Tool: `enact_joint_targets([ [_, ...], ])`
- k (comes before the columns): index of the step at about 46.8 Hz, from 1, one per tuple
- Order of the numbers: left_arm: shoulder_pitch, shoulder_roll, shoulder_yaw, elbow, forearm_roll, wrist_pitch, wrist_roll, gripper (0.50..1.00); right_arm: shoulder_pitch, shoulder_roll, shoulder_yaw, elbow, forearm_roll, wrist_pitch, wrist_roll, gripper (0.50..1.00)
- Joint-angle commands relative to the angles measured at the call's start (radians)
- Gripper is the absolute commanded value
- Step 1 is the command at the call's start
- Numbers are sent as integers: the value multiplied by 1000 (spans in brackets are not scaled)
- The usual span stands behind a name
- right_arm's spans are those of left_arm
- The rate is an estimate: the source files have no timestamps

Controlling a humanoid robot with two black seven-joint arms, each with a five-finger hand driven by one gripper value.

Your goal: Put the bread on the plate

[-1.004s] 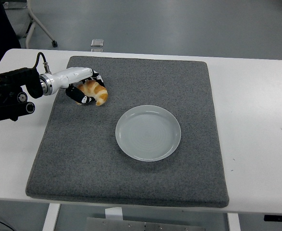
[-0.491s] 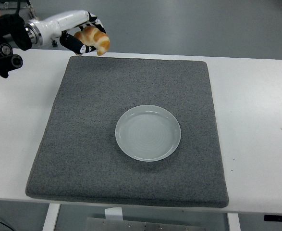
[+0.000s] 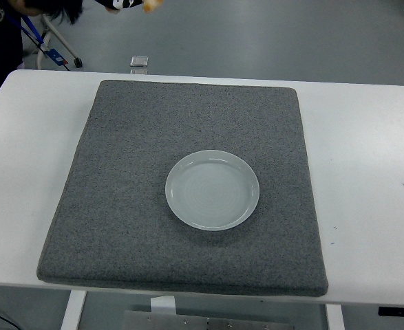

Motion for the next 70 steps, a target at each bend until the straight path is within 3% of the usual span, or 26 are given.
enact_joint_targets([
  [1, -23, 1, -13, -16, 1, -29, -3, 500, 0, 0, 0, 0, 0, 0, 0, 930],
  [11, -44, 1, -47, -116, 13, -114, -45, 500, -1, 0, 0, 0, 0, 0, 0, 930],
  [26, -66, -67, -64, -216, 16, -131, -135, 500, 0, 0, 0, 0, 0, 0, 0, 930],
  [40, -63, -180, -61, -222, 61, -132, -160, 500, 0, 0, 0, 0, 0, 0, 0, 930],
  [57, 72, -286, -53, -217, 266, -120, -160, 500, 0, 0, 0, 0, 0, 0, 0, 930],
  [70, 207, -340, -47, -162, 383, -66, -160, 500, 0, 0, 0, 0, 0, 0, 0, 930],
])
